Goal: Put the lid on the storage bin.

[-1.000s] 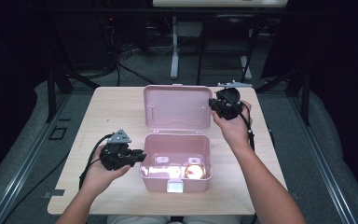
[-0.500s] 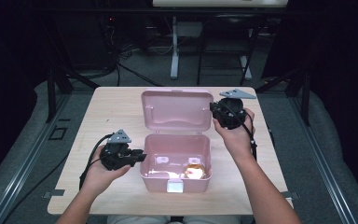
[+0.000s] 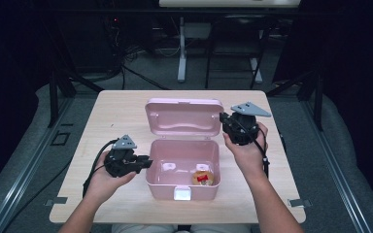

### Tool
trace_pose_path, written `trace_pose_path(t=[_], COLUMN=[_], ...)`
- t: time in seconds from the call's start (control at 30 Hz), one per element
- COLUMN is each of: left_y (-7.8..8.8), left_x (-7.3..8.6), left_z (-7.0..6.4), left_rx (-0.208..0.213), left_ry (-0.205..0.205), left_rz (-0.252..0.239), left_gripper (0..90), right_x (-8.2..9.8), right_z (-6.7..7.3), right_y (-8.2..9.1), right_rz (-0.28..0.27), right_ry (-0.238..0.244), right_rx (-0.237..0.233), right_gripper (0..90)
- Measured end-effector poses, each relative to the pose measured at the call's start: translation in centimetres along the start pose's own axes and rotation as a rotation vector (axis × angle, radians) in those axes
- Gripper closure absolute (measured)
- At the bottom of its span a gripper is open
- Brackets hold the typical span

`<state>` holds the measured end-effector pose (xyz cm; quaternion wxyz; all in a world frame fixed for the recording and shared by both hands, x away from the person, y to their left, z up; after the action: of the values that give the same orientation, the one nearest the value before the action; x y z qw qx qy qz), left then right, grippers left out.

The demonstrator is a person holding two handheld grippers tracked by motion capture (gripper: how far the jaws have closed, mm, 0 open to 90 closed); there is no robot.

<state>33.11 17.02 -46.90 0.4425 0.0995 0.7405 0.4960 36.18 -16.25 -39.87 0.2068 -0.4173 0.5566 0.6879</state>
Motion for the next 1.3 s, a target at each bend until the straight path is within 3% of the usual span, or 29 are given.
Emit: trace_pose_path(t=[0.43,0.83,1.07,1.3], left_y=[0.0,0.0,-0.2,0.1], left_x=[0.0,0.0,0.1,-0.4], left_z=[0.0,0.1,0.4,0.2], left_rx=[0.001,0.004,0.018,-0.006], left_ry=[0.003,0.006,0.016,-0.006], left_rz=[0.000,0.001,-0.005,-0.023], left_gripper=[73.5,72.7,69.1,61.7], right_x=[1.2,2.0,2.4,2.6], right_z=[0.6,0.8,0.8,0.7], right_y=[0.8,1.5,1.9,2.0], right_rz=[-0.035,-0.041,-0.034,-0.031], right_ry=[0.024,0.027,0.026,0.023], right_rx=[0.014,-0.004,-0.027,-0.043], right_gripper=[87.5,86.4,85.8,85.1])
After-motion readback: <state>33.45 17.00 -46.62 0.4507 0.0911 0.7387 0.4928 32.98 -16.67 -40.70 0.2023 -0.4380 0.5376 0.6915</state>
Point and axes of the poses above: each handheld gripper's, and its own axes: y roughly backward along the jaws, x roughly out of its underside, z roughly to its left, the point moved 1 cm from there along -y, roughly forward along the jaws, and after that the axes turned 13 degrees about z, right-handed, at the moved point
